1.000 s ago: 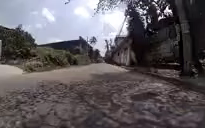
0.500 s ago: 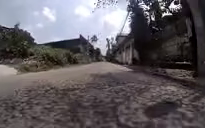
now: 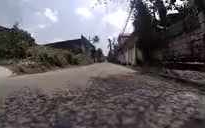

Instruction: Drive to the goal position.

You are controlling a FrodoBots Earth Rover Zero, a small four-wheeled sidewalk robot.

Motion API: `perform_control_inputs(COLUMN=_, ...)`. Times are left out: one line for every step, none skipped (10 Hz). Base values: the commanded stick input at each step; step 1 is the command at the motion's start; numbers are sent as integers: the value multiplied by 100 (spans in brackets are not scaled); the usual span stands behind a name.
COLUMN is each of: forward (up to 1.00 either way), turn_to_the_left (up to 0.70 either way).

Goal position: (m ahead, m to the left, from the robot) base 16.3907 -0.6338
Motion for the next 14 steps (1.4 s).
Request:
perform_control_inputs(forward=98, turn_to_the_left=0)
perform_control_inputs(forward=98, turn_to_the_left=0)
perform_control_inputs(forward=98, turn_to_the_left=0)
perform_control_inputs(forward=98, turn_to_the_left=0)
perform_control_inputs(forward=98, turn_to_the_left=0)
perform_control_inputs(forward=98, turn_to_the_left=0)
perform_control_inputs(forward=98, turn_to_the_left=0)
perform_control_inputs(forward=98, turn_to_the_left=0)
perform_control_inputs(forward=98, turn_to_the_left=0)
perform_control_inputs(forward=98, turn_to_the_left=0)
perform_control_inputs(forward=98, turn_to_the_left=0)
perform_control_inputs(forward=98, turn_to_the_left=0)
perform_control_inputs(forward=98, turn_to_the_left=0)
perform_control_inputs(forward=98, turn_to_the_left=0)
